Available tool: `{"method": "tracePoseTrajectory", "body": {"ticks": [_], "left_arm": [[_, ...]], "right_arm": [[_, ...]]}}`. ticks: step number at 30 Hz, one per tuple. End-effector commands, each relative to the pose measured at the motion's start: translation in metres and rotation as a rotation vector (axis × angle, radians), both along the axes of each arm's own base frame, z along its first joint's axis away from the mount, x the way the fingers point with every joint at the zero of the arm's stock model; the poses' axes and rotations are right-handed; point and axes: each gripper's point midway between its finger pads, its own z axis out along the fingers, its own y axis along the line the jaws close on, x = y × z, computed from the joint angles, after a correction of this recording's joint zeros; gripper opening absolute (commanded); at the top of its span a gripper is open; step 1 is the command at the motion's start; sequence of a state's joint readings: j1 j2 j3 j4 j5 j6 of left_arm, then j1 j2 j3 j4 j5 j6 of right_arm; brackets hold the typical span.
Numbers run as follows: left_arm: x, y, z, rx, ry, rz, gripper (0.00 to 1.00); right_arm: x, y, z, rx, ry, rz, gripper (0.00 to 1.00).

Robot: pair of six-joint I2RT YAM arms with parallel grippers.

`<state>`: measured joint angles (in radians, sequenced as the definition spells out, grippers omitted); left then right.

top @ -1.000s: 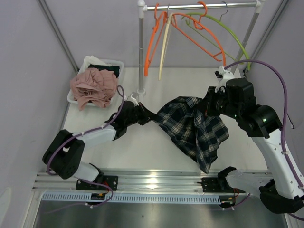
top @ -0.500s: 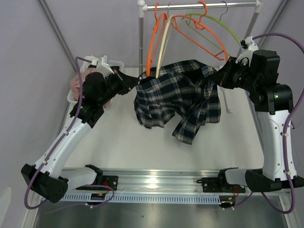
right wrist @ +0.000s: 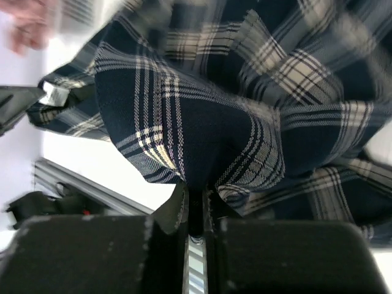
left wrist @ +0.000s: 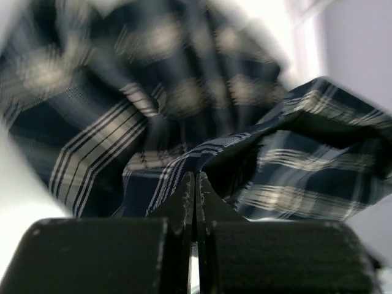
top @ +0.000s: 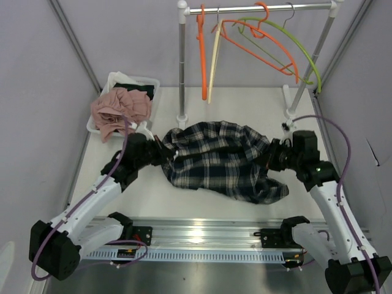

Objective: Place the skirt on the hanger

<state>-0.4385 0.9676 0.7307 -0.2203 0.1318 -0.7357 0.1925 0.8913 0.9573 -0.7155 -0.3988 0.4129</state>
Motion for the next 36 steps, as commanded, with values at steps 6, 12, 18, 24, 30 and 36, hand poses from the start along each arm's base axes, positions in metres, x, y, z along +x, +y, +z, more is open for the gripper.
{"method": "tracePoseTrajectory", "body": {"ticks": [6, 12, 18, 24, 30, 36], "left_arm": [[-0.022, 0.002, -0.093, 0.074, 0.153, 0.0, 0.0], [-0.023, -0.002, -0.098, 0.085, 0.153, -0.012, 0.0], [-0.028, -0.007, -0.09, 0.075, 0.129, -0.039, 0.0], [-0.031, -0.007, -0.082, 0.081, 0.104, -0.054, 0.0], [-0.035, -0.009, -0.082, 0.072, 0.098, -0.073, 0.0], [-0.038, -0.008, -0.082, 0.078, 0.094, -0.084, 0.0]], "right_arm": [[-0.002, -0.004, -0.089, 0.009, 0.075, -0.102, 0.27], [0.0, -0.006, -0.096, -0.041, 0.084, -0.129, 0.65], [0.001, -0.007, -0.061, -0.15, 0.004, -0.184, 0.77], [0.004, -0.009, -0.025, -0.187, -0.087, -0.233, 0.78], [0.016, 0.0, 0.032, -0.176, -0.207, -0.203, 0.78], [0.054, -0.013, 0.108, -0.247, -0.345, -0.24, 0.78]]}}
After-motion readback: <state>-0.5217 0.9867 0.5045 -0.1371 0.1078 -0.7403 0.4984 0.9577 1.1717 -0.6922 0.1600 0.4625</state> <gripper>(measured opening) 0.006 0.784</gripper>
